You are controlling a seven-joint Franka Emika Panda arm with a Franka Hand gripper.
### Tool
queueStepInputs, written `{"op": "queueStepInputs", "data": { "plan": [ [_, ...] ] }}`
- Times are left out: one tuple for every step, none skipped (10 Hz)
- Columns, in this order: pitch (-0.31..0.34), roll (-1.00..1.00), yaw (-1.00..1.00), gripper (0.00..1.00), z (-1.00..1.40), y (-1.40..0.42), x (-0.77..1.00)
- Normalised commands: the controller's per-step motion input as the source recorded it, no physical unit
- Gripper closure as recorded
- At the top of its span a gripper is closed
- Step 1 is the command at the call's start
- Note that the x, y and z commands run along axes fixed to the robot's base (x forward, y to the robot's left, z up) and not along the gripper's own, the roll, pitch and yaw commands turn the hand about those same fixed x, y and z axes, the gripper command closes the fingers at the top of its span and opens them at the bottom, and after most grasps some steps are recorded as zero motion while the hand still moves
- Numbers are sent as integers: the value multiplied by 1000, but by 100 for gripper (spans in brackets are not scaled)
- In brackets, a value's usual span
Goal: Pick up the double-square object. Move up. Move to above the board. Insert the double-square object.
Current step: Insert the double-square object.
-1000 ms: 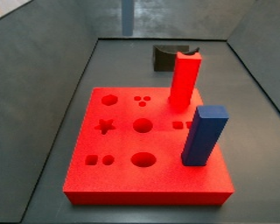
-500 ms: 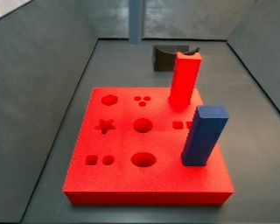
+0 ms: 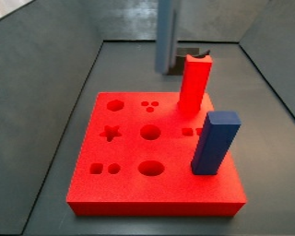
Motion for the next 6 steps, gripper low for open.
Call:
{"op": "queueStepInputs", "data": {
  "plan": [
    [-24,54,-877,100,-537,-203,157],
    [-19,1,-849,100,-409,-203,194],
    [-20,0,-814,100,-346,-203,240],
    [-23,0,-846,100,-291,-186,206],
    [-41,-23,-851,100,-200,-169,200],
    [-63,-40,-874,100,-169,-154,163]
  ]
}}
